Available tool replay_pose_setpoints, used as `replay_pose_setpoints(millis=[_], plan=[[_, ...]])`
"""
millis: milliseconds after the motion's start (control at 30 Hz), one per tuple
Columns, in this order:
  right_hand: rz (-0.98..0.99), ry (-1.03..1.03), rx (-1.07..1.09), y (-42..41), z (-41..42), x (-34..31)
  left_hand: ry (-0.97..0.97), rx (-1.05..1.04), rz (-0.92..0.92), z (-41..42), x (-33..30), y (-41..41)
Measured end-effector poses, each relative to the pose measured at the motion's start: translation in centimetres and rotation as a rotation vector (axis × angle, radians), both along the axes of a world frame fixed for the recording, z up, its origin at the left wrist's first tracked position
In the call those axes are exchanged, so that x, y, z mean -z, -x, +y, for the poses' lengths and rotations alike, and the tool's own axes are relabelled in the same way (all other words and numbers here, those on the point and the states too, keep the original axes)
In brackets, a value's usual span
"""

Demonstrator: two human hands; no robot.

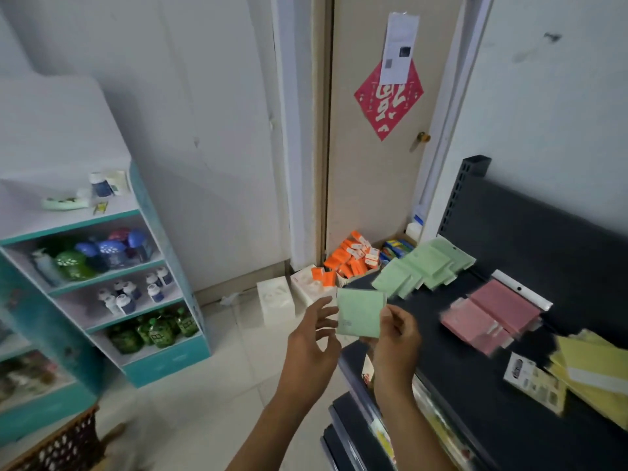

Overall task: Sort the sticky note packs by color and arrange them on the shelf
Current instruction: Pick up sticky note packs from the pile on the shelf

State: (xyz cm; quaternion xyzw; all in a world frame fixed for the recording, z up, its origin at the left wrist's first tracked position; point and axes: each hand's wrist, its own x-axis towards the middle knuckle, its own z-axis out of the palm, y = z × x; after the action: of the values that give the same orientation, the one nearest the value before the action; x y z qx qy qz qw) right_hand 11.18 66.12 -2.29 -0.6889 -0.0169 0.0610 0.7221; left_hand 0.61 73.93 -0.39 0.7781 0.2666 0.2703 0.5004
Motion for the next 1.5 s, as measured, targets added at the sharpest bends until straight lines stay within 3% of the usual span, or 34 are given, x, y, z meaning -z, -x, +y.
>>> replay_pose_setpoints(millis=[267,733,933,1133,1267,1500], plan=[[0.002,-0.038,0.034,-6.3,2.9,-0.1,-0.072,0.127,0.014,4.9,-0.2,-7.4],[-0.021,0.036,0.145,-10.6,4.9,1.2,0.007,0.382,0.030,10.2,-0.2,-14.5],[-0.073,0.234,0.305,-12.7,5.3,2.0,-0.020,0.605,0.078,11.1,1.6,-19.4],[-0.068,0.483,0.325,-15.4,5.2,1.5,-0.099,0.762,0.083,10.5,1.9,-23.6],[-0.083,0.559,0.357,-14.7,5.0,0.8,-0.189,0.787,0.051,11.2,3.8,-24.5],[-0.155,0.578,0.511,-12.5,4.0,-1.0,-0.137,0.678,-0.119,10.7,3.3,-23.3]])
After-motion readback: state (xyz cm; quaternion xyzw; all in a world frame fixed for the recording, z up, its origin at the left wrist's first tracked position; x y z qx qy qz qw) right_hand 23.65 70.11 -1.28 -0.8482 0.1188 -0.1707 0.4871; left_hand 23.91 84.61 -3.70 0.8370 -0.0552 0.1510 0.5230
